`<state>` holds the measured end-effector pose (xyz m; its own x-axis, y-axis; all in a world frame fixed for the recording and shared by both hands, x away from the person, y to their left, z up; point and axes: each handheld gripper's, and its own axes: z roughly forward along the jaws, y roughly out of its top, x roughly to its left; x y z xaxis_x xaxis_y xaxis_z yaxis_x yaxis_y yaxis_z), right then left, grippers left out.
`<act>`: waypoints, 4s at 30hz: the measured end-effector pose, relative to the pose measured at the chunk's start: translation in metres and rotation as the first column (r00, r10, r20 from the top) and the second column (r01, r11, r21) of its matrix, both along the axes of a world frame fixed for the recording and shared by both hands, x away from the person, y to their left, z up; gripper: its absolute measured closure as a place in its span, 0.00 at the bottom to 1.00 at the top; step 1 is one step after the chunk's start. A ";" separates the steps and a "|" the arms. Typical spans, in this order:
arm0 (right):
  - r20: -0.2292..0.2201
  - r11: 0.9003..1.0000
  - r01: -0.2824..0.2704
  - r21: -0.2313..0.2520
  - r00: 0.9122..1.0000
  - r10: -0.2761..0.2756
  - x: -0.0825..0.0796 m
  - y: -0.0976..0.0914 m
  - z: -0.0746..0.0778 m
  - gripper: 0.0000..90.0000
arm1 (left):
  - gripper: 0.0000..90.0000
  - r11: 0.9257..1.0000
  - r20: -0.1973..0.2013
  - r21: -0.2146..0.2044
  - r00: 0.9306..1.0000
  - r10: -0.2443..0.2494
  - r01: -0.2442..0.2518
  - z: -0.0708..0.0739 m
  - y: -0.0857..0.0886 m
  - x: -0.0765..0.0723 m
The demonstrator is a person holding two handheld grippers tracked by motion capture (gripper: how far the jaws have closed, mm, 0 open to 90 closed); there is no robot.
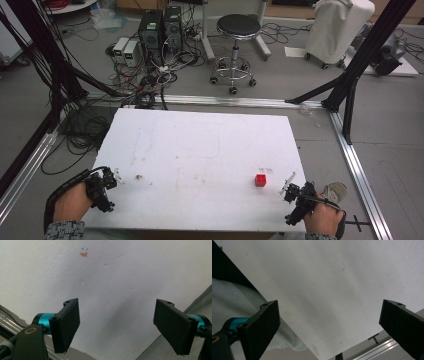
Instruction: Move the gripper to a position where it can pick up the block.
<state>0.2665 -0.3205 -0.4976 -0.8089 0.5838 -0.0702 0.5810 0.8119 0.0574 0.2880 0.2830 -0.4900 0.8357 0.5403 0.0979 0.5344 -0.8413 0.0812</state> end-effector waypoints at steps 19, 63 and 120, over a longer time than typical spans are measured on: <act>0.012 1.000 0.008 0.010 1.000 -0.008 0.001 -0.001 -0.001 0.03 | 0.24 1.000 0.018 -0.001 1.000 -0.001 0.001 0.002 0.000 -0.001; 0.163 0.975 -0.206 0.084 0.968 0.191 0.052 -0.031 0.039 0.03 | 0.24 0.999 0.037 -0.027 0.999 0.021 -0.020 0.002 0.005 0.000; -0.031 0.819 -0.574 0.001 0.818 0.574 0.113 0.081 -0.013 0.03 | 0.24 1.000 0.035 -0.020 0.999 0.010 -0.009 -0.004 0.002 0.002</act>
